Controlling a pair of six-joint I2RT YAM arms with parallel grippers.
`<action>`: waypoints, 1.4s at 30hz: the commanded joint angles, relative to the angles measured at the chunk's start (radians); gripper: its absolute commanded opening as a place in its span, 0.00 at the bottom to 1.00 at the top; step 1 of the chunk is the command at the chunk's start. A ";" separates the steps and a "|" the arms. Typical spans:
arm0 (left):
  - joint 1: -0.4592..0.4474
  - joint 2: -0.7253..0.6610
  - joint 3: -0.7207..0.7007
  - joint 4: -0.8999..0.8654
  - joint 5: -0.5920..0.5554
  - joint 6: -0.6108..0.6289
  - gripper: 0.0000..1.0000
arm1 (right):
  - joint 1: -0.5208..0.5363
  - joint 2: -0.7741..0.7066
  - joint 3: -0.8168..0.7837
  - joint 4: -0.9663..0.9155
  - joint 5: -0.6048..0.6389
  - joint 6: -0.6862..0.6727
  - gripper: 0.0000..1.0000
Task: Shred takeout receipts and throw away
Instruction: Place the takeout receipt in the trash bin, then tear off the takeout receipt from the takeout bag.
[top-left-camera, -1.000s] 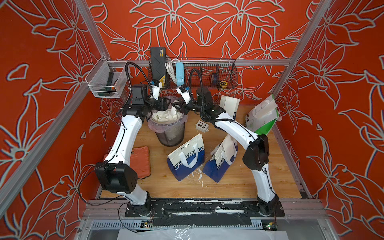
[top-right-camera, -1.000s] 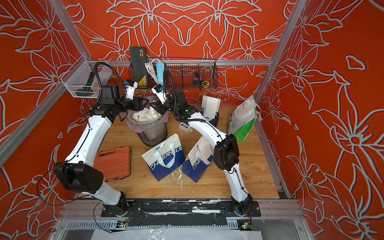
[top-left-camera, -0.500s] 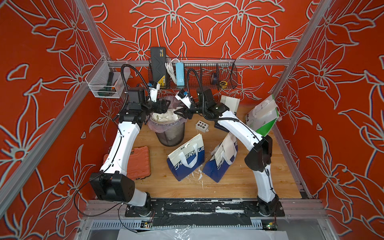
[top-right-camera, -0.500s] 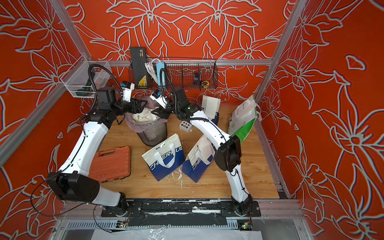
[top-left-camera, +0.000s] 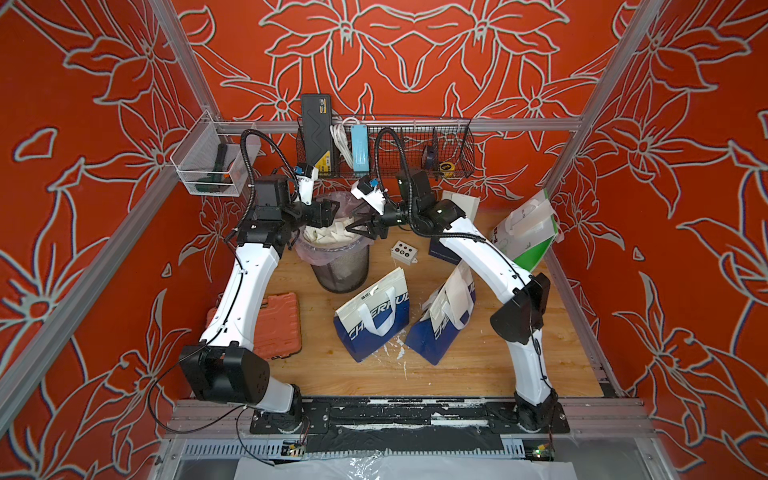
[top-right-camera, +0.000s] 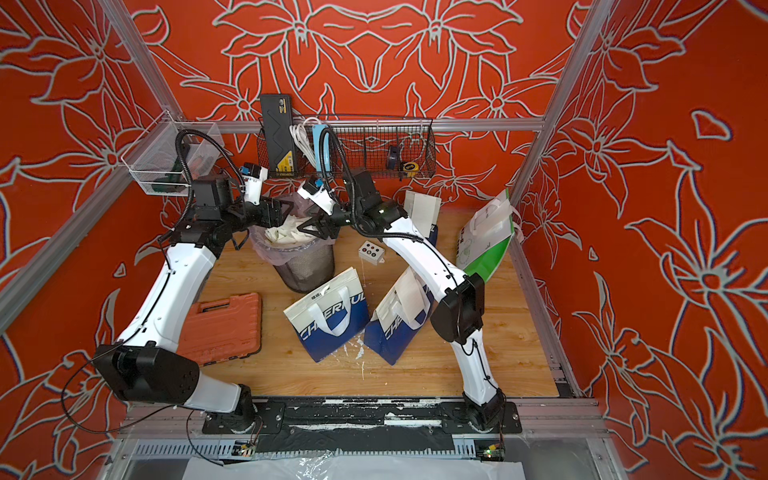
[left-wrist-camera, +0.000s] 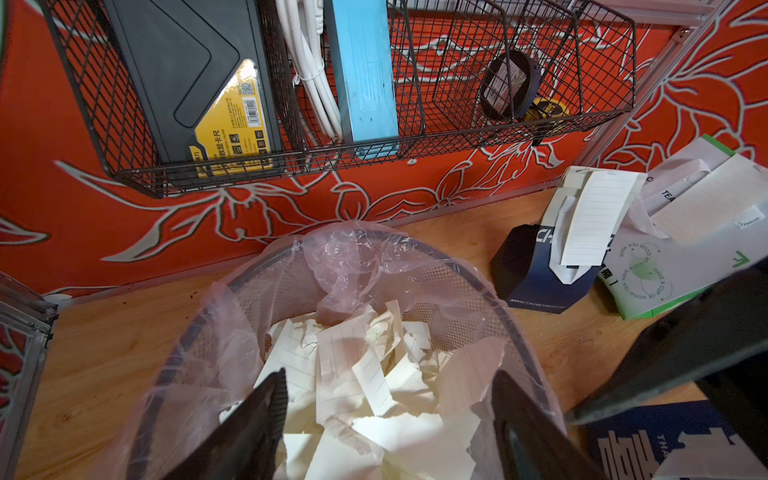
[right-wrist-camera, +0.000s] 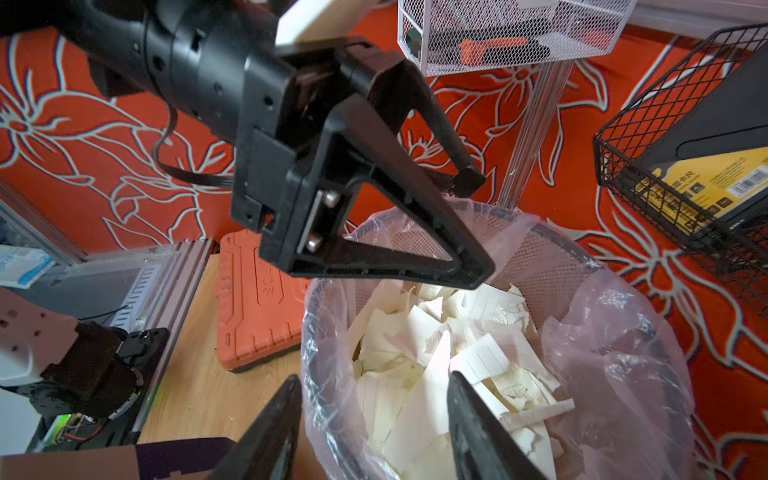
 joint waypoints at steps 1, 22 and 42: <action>0.009 -0.022 0.010 0.018 0.020 0.024 0.76 | -0.013 -0.010 0.033 0.082 0.005 0.058 0.57; -0.241 -0.110 -0.065 0.229 0.237 -0.188 0.91 | -0.422 -0.436 -0.261 -0.360 0.353 -0.047 0.69; -0.681 -0.232 -0.189 -0.084 0.051 -0.272 0.96 | -0.485 -0.973 -0.836 -0.540 0.177 0.194 0.65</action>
